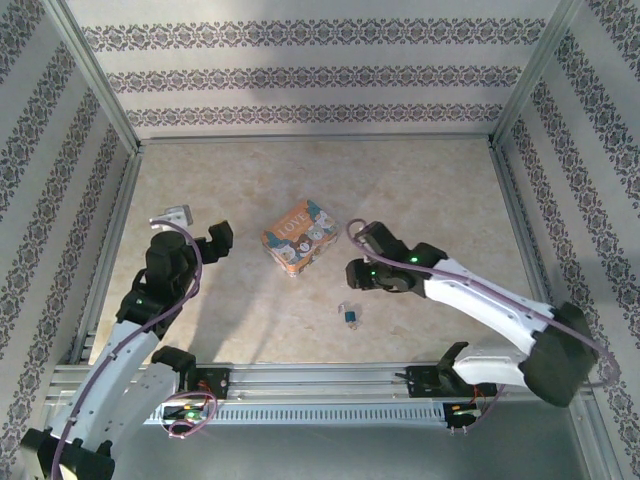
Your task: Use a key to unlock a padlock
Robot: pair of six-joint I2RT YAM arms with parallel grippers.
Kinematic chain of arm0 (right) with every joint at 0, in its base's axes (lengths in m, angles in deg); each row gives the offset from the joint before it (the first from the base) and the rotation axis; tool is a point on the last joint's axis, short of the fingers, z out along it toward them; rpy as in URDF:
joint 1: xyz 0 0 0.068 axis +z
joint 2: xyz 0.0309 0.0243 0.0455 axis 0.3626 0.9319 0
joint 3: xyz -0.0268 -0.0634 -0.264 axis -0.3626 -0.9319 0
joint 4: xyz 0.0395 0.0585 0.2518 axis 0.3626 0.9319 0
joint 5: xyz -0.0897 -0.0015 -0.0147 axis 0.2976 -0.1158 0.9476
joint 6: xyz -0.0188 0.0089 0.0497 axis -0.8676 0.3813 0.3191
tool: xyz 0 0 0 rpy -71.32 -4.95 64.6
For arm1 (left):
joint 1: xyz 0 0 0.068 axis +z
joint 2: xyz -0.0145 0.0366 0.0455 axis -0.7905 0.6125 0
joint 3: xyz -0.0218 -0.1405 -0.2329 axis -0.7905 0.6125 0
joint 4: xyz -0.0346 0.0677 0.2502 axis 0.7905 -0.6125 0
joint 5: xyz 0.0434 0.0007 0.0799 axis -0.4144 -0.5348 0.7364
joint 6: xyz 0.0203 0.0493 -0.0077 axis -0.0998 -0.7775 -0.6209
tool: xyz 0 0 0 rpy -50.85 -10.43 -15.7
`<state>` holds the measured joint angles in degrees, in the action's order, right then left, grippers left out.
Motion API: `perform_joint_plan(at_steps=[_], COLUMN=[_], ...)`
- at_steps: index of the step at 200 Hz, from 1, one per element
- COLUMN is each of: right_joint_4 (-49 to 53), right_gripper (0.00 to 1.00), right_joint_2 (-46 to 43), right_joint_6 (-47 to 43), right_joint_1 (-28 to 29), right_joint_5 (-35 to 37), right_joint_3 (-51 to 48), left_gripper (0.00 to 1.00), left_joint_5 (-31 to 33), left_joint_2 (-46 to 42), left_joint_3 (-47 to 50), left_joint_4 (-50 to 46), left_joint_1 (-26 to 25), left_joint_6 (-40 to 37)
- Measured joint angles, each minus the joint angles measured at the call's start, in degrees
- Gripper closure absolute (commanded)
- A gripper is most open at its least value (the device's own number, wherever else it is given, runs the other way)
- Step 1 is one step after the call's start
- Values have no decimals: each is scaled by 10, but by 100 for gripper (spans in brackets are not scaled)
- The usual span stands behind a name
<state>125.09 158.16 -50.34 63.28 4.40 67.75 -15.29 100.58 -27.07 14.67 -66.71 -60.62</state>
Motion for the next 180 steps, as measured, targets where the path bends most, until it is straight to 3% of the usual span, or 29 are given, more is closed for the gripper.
perform_joint_plan(at_steps=[22,64,105,147,180], right_joint_4=[3,-10,-79,-176,-244], right_gripper=[52,32,2,2,2], right_joint_2=[-65,-184,-270,-327,-337], right_joint_6=[-24,-80,-125,-150,-168], right_joint_1=[-37,-122,-222,-332,-372], right_joint_5=[33,83,95,63,45], right_joint_3=[-2,-28,-90,-176,-219], left_gripper=[0,1,1,1,1], left_joint_5=[12,54,98,134,153], left_joint_2=[-13,-29,-39,-47,-49], left_joint_3=[12,40,60,61,62], left_joint_4=[0,0,0,1,7], left_joint_1=[0,0,0,4,4], left_joint_6=[0,0,0,-19,-34])
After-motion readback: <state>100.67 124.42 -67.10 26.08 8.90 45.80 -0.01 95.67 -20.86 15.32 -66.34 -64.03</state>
